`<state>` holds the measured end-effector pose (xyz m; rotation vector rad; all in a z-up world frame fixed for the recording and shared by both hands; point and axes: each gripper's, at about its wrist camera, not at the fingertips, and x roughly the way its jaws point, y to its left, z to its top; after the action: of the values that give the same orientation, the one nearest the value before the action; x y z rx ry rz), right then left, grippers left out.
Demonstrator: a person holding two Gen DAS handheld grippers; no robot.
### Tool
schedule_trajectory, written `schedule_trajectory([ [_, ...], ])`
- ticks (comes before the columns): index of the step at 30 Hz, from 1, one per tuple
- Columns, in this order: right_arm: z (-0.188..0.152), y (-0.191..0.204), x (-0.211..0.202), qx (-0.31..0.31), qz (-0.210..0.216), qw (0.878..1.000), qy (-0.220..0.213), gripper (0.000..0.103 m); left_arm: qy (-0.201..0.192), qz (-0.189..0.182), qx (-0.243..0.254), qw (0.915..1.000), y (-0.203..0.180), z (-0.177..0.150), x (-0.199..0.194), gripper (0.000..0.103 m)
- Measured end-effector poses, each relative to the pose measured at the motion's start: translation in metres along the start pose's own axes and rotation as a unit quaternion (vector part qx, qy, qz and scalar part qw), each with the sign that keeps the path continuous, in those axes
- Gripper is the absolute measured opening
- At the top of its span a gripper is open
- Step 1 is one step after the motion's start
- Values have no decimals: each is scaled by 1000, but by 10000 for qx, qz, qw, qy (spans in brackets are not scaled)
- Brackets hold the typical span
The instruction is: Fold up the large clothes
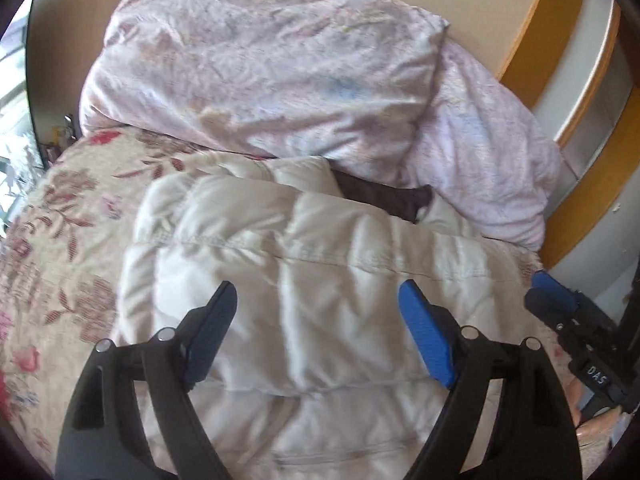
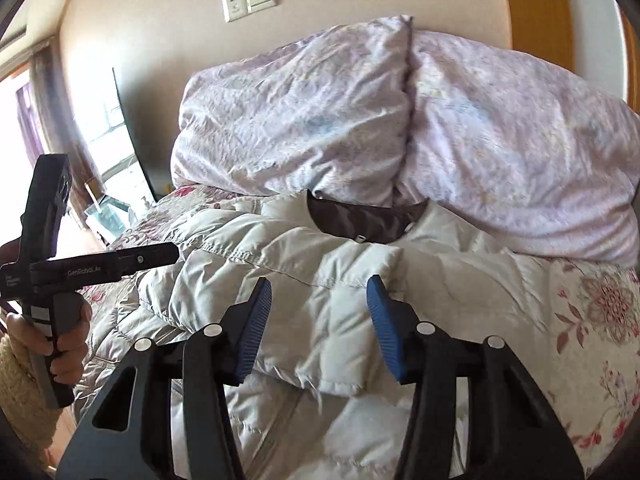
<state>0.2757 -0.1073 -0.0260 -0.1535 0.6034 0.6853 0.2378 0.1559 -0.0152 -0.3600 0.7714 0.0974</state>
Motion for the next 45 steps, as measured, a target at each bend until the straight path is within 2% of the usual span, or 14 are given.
schedule_trajectory([
  [3, 1, 13, 33, -184, -62, 9996, 208, 50, -4, 575, 249, 9980, 16, 0, 13, 83],
  [8, -24, -4, 87, -54, -331, 9951, 930, 45, 324, 778, 255, 9961, 42, -14, 47, 83],
  [19, -54, -17, 106, 10, -226, 9971, 722, 45, 193, 981, 325, 9945, 49, -26, 74, 96],
  [22, -52, -21, 110, 131, -145, 9970, 753, 46, 134, 1116, 282, 9933, 47, -27, 77, 97],
  [24, -51, -22, 108, 118, -88, 9969, 768, 46, 185, 1023, 249, 9943, 46, -28, 69, 94],
  [26, -47, -23, 99, 118, -30, 9960, 882, 47, 222, 633, 106, 9977, 46, -33, 47, 94],
  [27, -46, -27, 87, 227, 80, 9953, 935, 54, 206, 444, 54, 9988, 50, -36, 34, 94],
  [30, -46, -49, 35, 700, 722, 9910, 884, 86, 214, -107, -44, 9997, 69, -49, -12, 95],
  [31, -48, -59, 16, 858, 881, 9890, 817, 92, 224, -219, -50, 9995, 76, -56, -26, 95],
  [34, -63, -94, -46, 1346, 1109, 9819, 746, 96, 350, -117, -11, 9993, 103, -83, -62, 95],
  [36, -85, -124, -81, 1712, 1086, 9756, 846, 96, 512, -212, -201, 9983, 125, -107, -80, 95],
  [40, -138, -172, -129, 2338, 610, 9622, 1257, 96, 675, -601, -643, 9938, 152, -151, -106, 94],
  [42, -168, -192, -143, 2786, 445, 9481, 1469, 96, 722, -746, -845, 9910, 161, -170, -112, 94],
  [45, -203, -209, -151, 3399, 512, 9245, 1645, 95, 844, -889, -1116, 9862, 167, -192, -111, 91],
])
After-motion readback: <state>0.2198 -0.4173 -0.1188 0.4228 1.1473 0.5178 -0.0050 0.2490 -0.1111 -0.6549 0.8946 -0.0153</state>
